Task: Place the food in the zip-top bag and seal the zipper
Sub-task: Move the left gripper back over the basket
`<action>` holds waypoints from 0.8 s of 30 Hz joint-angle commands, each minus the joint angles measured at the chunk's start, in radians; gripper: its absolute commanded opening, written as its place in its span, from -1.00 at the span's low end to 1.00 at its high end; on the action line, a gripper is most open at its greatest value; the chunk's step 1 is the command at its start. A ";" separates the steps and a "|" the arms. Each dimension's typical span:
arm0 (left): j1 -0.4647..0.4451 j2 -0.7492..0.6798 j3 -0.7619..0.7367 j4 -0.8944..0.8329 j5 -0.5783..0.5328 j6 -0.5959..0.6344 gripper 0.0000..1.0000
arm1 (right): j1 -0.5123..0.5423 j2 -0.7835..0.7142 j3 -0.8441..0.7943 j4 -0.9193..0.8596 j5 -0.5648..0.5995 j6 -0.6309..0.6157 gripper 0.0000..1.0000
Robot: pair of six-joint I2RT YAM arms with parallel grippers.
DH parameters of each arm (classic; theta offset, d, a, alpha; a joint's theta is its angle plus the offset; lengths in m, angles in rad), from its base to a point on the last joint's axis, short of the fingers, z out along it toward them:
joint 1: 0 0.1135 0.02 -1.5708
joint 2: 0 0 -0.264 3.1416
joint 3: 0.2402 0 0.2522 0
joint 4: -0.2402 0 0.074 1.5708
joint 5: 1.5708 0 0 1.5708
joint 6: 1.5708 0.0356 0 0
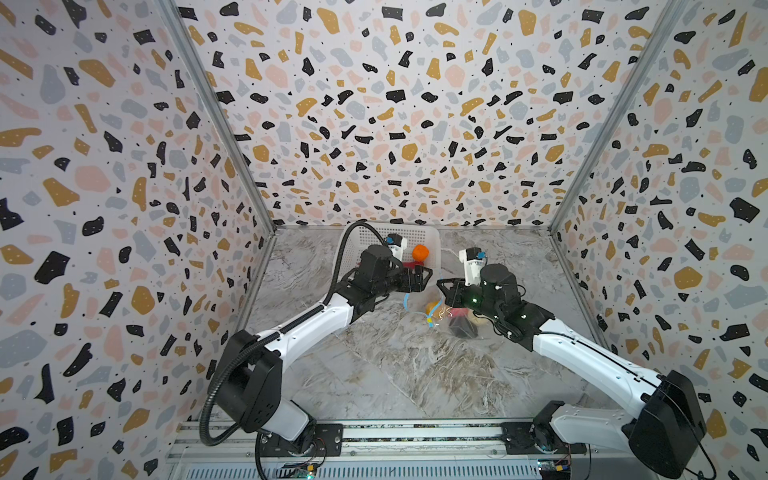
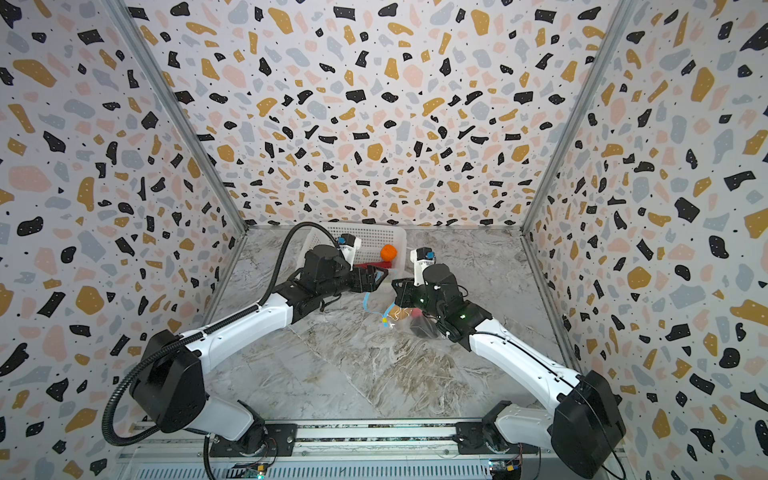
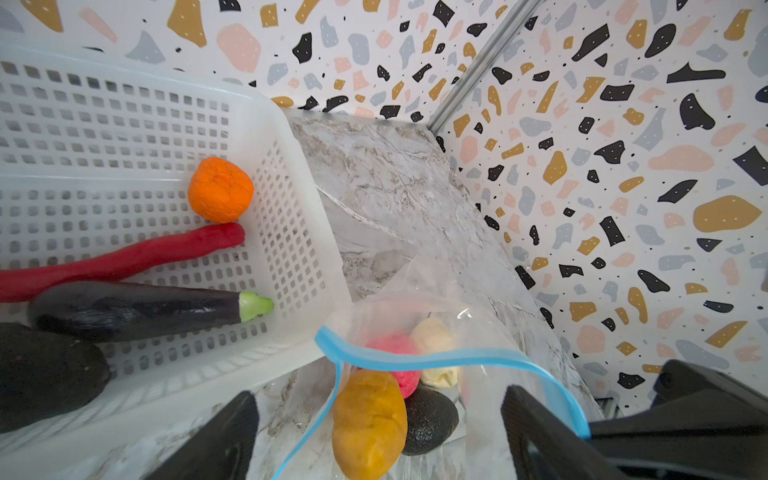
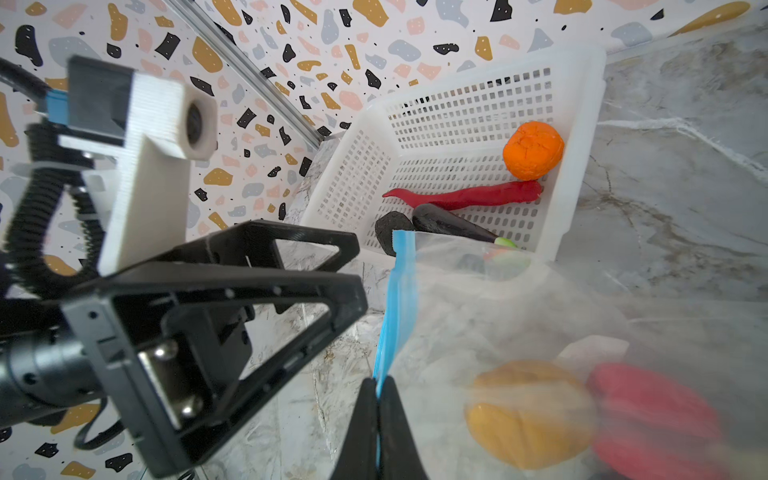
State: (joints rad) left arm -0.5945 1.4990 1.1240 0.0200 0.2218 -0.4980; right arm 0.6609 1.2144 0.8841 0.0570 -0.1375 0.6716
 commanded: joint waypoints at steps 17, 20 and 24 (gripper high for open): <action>0.120 0.422 0.612 -0.395 -0.226 0.173 0.90 | -0.020 -0.036 -0.029 0.000 -0.004 -0.018 -1.00; 0.125 0.511 0.696 -0.376 -0.207 0.207 0.90 | -0.039 -0.050 -0.047 -0.003 -0.014 -0.016 -1.00; 0.129 0.649 0.860 -0.447 -0.181 0.206 0.89 | -0.061 -0.090 -0.072 -0.019 -0.005 -0.017 -1.00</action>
State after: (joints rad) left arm -0.4713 2.1006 1.8946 -0.3893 0.0189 -0.3271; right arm 0.6155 1.1816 0.8192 0.0555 -0.1455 0.6666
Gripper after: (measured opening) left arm 0.947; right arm 0.051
